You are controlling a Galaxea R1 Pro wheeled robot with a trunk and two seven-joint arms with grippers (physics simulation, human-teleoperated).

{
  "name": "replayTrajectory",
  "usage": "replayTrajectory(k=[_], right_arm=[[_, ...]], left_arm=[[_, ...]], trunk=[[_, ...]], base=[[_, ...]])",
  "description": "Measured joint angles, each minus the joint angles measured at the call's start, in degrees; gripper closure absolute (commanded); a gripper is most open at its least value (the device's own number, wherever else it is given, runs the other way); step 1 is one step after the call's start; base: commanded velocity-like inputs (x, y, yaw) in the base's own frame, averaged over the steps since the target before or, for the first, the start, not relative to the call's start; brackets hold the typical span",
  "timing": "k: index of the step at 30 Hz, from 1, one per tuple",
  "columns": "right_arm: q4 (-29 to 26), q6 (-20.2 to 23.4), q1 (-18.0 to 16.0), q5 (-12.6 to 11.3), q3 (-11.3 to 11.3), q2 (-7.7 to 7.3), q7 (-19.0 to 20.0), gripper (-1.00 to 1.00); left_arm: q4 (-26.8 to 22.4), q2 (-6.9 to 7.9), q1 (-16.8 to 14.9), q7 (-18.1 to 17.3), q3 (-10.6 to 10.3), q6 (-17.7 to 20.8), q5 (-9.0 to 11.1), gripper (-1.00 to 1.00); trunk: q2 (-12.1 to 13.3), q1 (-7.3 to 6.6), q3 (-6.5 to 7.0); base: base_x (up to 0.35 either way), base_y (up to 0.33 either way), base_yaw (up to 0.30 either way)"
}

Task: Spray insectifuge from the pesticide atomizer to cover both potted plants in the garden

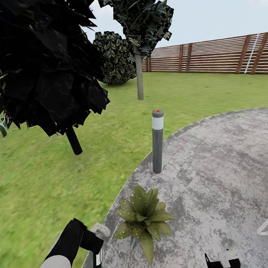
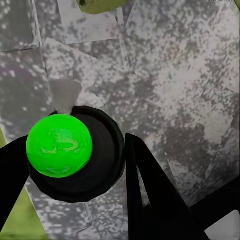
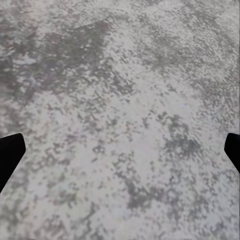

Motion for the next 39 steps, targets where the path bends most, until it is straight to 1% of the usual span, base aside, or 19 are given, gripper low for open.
replayTrajectory(k=[12, 19, 23, 24, 25, 26, 27, 28, 29, 30, 31, 32, 35, 37, 39], right_arm=[[-0.02, -0.01, 0.01, 0.04, 0.08, 0.00, 0.04, -1.00], [0.00, 0.00, 0.01, 0.00, 0.06, 0.00, 0.05, -1.00], [0.00, 0.00, 0.01, -0.02, 0.02, 0.00, 0.05, -1.00], [-0.01, 0.00, 0.01, 0.00, 0.08, 0.03, 0.05, -1.00], [0.00, 0.00, 0.01, 0.00, 0.06, 0.02, 0.05, -1.00], [0.00, 0.00, 0.01, 0.01, 0.07, 0.02, 0.05, -1.00], [0.00, 0.00, 0.01, 0.00, 0.07, 0.00, 0.06, -1.00], [0.00, 0.00, 0.01, 0.00, 0.07, 0.00, 0.06, -1.00], [0.00, 0.00, 0.01, 0.00, 0.07, 0.00, 0.06, -1.00], [0.00, 0.00, 0.01, 0.00, 0.06, 0.01, 0.06, -1.00], [0.00, 0.00, 0.01, 0.00, 0.05, 0.02, 0.06, -1.00], [0.00, 0.00, 0.01, 0.00, 0.04, 0.01, 0.06, -1.00], [0.00, 0.00, 0.01, -0.04, 0.00, 0.00, 0.06, -1.00], [0.00, 0.00, 0.01, -0.08, -0.02, 0.00, 0.06, -1.00], [0.00, 0.00, 0.01, -0.08, -0.02, -0.01, 0.06, -1.00]], left_arm=[[0.02, -0.01, -0.02, 0.02, 0.00, 0.09, -0.07, 1.00], [0.00, -0.02, -0.01, -0.07, 0.02, 0.08, -0.09, 1.00], [-0.02, 0.18, -0.11, -0.54, -0.31, -0.04, -0.08, 1.00], [-0.08, 0.86, -0.75, -5.67, -0.88, 0.10, -0.75, 1.00], [-0.25, 1.10, -0.83, -8.33, -1.97, 0.06, -1.34, 1.00], [-0.86, 1.40, -0.87, -11.01, -3.80, -0.02, -2.16, 1.00], [-2.80, 2.51, -0.90, -16.66, -8.18, -0.01, -3.09, 1.00], [-3.35, 3.01, -0.90, -18.84, -9.47, -0.05, -3.33, 1.00], [-3.78, 3.71, -0.91, -21.83, -10.90, -0.13, -3.53, 1.00], [-3.98, 4.16, -0.92, -23.62, -11.70, -0.18, -3.63, 1.00], [-4.18, 4.67, -0.98, -26.19, -13.04, -0.20, -3.78, 1.00], [-4.26, 4.86, -1.12, -27.23, -14.20, -0.17, -4.14, 1.00], [-4.27, 4.89, -1.39, -28.39, -17.34, -0.07, -5.42, 1.00], [-4.31, 4.30, -2.24, -30.63, -19.61, 0.31, -6.33, 1.00], [-4.26, 4.03, -3.80, -32.44, -21.02, 0.62, -6.99, 1.00]], trunk=[[0.00, -0.01, 0.00], [0.00, 0.00, 0.00], [0.00, 0.00, 0.00], [0.00, 0.00, 0.00], [0.00, 0.00, 0.00], [0.00, 0.00, 0.00], [0.00, 0.00, 0.00], [0.00, 0.00, 0.00], [0.00, 0.00, 0.00], [0.00, 0.00, 0.00], [0.00, 0.00, 0.00], [0.00, 0.00, 0.00], [0.00, 0.00, 0.00], [0.00, 0.00, 0.00], [0.00, 0.00, 0.00]], base=[[0.017, -0.257, 0.015], [0.010, -0.025, 0.058], [0.000, -0.001, 0.006], [0.000, 0.000, 0.000], [0.000, 0.000, 0.000], [0.000, 0.000, 0.000], [0.000, 0.000, 0.000], [0.000, 0.000, 0.000], [0.000, 0.000, 0.000], [0.000, 0.000, 0.000], [0.000, 0.000, 0.000], [0.000, 0.000, 0.000], [0.000, 0.000, 0.000], [0.000, 0.000, 0.000], [0.000, 0.000, 0.000]])
